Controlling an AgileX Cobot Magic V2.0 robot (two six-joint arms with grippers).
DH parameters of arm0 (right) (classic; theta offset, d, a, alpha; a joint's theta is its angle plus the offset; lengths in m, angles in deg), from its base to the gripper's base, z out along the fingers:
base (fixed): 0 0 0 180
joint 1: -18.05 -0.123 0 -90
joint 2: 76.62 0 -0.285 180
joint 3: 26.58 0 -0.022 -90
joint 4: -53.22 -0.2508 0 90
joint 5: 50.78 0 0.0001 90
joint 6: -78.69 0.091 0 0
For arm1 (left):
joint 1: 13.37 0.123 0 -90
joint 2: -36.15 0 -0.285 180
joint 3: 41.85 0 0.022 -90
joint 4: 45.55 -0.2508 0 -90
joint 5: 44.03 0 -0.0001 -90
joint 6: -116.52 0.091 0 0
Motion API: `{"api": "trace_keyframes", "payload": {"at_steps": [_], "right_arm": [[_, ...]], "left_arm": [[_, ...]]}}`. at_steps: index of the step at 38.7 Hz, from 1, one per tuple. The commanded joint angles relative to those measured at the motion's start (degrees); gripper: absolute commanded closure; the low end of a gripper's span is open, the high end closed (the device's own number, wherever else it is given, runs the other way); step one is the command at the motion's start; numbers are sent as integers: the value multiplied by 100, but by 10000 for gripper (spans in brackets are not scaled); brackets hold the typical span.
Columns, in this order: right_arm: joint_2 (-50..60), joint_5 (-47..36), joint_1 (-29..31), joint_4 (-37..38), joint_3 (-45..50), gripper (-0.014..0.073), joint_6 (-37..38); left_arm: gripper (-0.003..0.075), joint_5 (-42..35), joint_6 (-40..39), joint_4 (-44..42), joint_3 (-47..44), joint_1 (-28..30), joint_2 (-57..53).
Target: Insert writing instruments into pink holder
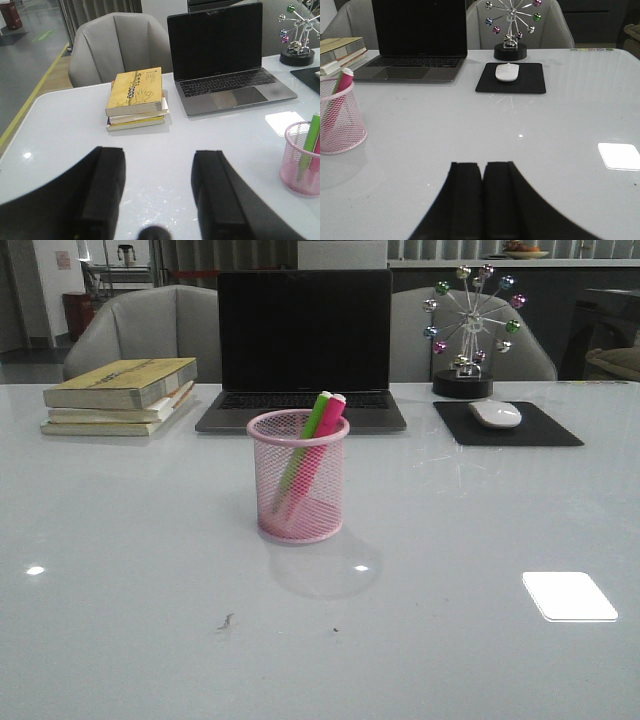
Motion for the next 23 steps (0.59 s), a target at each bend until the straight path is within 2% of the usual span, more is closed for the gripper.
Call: {"api": "trace_keyframes", "payload": {"at_steps": [1, 6, 15, 23], "right_arm": [[110, -452, 41, 4, 11, 536, -52], [110, -452, 41, 4, 11, 536, -52], [110, -452, 41, 4, 11, 536, -52], [110, -452, 41, 4, 11, 536, -52]], "left_arm": [[338, -479, -5, 48, 178, -4, 16], [377, -488, -5, 23, 178, -4, 16], [635, -488, -5, 23, 178, -4, -412], [621, -627, -5, 23, 81, 65, -873]]}}
